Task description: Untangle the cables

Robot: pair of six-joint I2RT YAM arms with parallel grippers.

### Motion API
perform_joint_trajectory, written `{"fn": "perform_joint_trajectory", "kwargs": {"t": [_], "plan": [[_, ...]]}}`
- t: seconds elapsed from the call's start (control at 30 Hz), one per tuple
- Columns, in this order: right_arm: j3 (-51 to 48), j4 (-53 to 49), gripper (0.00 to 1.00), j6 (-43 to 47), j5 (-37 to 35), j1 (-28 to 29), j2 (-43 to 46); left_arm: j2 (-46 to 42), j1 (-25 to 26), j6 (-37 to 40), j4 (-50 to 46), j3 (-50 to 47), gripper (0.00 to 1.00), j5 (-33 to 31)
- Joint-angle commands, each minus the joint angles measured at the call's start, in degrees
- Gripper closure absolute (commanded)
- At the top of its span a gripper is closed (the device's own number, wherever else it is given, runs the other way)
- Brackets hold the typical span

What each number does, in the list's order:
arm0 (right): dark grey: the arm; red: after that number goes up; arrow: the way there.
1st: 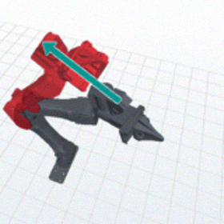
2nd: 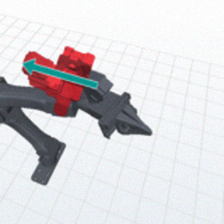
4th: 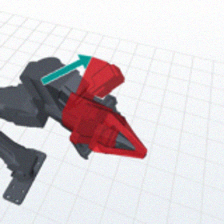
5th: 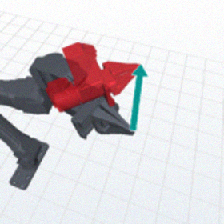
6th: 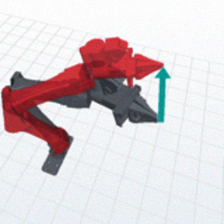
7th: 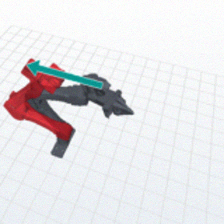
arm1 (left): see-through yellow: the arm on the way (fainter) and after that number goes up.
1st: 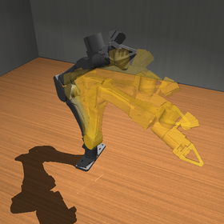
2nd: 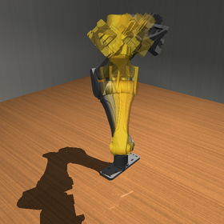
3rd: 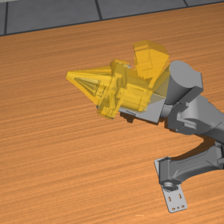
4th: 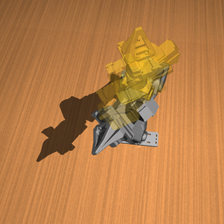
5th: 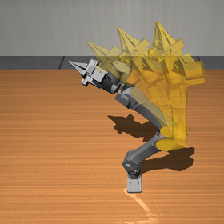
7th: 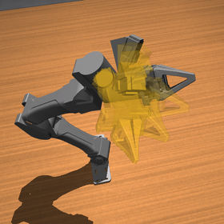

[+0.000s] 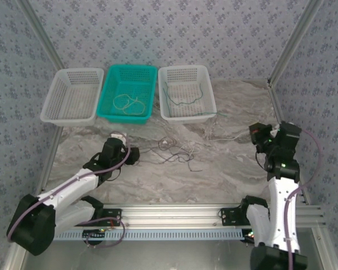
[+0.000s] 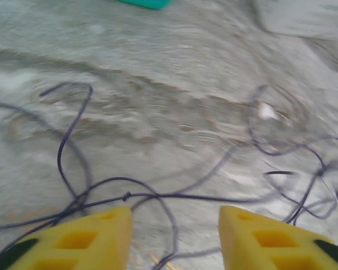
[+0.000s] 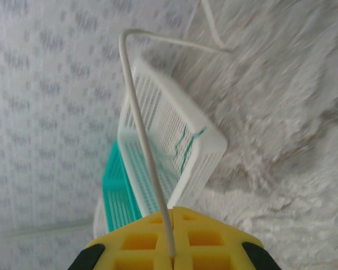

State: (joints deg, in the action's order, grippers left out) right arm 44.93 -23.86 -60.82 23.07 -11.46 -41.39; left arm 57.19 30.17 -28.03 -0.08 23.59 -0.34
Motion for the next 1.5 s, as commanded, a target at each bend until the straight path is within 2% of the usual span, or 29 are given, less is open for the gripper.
{"fn": "perform_joint_trajectory", "kwargs": {"t": [0.0, 0.07, 0.2, 0.37, 0.47, 0.6, 0.7, 0.9, 0.97, 1.1, 1.23, 1.37, 1.47], "plan": [[4.7, 3.7, 1.00, 6.6, -4.6, 8.5, -1.0, -4.5, 3.5, 3.0, 0.6, 4.7, 0.35, 2.5], [7.3, 4.8, 1.00, 8.4, -6.1, 14.0, -2.8, -5.7, 6.8, 4.9, 0.5, 6.6, 0.27, 2.7], [11.8, 5.9, 1.00, 10.5, -6.5, 21.8, -7.0, -1.9, 14.2, 7.4, 4.9, 9.1, 0.25, 4.0], [14.0, 7.2, 1.00, 12.5, -10.2, 30.6, -10.2, 14.6, 18.2, 2.3, 7.2, 17.2, 0.25, 4.4], [15.2, 6.9, 1.00, 14.1, -11.0, 34.3, -11.4, 25.2, 21.0, 4.9, 8.9, 22.8, 0.25, 5.3], [16.5, 5.4, 1.00, 14.7, -11.4, 36.1, -11.9, 37.5, 21.2, 6.1, 15.0, 26.4, 0.26, 6.9], [17.4, 4.5, 1.00, 15.2, -11.5, 36.9, -11.6, 44.7, 20.7, 5.7, 16.1, 29.0, 0.26, 6.6], [18.4, 2.0, 1.00, 15.8, -14.9, 37.2, -10.2, 52.3, 20.4, 2.8, 17.3, 30.2, 0.27, 5.6], [18.7, 1.3, 1.00, 16.2, -16.3, 37.0, -9.8, 54.2, 20.6, 3.0, 15.3, 30.9, 0.32, 4.9], [20.5, -0.3, 1.00, 15.5, -17.6, 36.0, -9.4, 57.2, 22.1, 5.3, 5.1, 34.2, 0.45, -2.3], [22.5, -3.8, 1.00, 12.1, -20.6, 33.2, -8.1, 58.5, 23.0, 7.3, 0.8, 34.6, 0.57, -7.9], [25.7, -9.7, 1.00, 6.0, -20.4, 24.9, -6.5, 58.2, 23.1, 8.3, 1.0, 32.7, 0.72, -9.8], [26.6, -12.8, 1.00, 3.5, -17.5, 15.4, -4.6, 57.9, 23.0, 7.9, 0.1, 31.5, 0.95, -12.5]]}}
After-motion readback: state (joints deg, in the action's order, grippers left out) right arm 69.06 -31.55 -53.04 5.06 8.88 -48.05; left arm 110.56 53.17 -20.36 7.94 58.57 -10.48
